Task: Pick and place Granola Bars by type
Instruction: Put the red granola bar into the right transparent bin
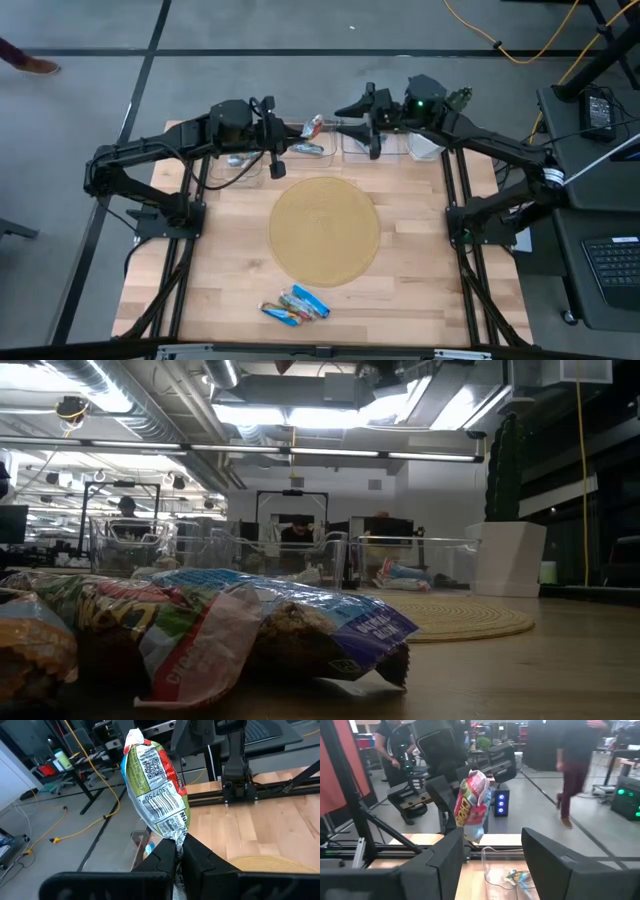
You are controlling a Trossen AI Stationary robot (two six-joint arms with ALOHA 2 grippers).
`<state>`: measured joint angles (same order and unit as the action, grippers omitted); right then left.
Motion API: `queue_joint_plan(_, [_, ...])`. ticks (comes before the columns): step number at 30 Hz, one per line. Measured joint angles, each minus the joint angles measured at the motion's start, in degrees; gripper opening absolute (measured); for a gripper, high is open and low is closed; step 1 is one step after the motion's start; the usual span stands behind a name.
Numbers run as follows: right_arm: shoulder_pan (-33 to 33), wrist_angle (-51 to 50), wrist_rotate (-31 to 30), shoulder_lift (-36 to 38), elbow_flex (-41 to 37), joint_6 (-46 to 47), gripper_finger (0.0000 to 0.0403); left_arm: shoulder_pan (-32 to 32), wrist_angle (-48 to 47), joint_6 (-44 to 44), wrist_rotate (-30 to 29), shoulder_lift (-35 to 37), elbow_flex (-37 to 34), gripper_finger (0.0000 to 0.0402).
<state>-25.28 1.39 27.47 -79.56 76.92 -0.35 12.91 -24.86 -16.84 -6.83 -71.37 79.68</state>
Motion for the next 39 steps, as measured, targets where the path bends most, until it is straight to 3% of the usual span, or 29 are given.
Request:
queue_joint_plan(11, [0.42,0.54,5.04,-6.43,7.86,1.28,0.0206,0.02,0.04,-0.39,0.09,0.0,0.0,0.0006])
queue_joint_plan(20, [1.42,0.42,5.78,-10.24,11.42,1.65,0.0266,0.01,0.92,-0.79,0.08,0.0,0.0,0.0006])
queue_joint_plan(25, [1.88,0.85,5.76,-10.57,11.53,1.34,0.0273,0.01,1.09,-1.44,0.06,0.0,0.0,0.0006])
queue_joint_plan(32, [1.86,0.9,5.67,-10.6,11.53,1.16,0.0241,0.01,1.11,-1.52,0.06,0.0,0.0,0.0006])
queue_joint_plan(39, [1.86,0.94,5.66,-10.61,11.53,0.1,0.0176,0.02,1.11,-1.51,0.06,0.0,0.0,0.0006])
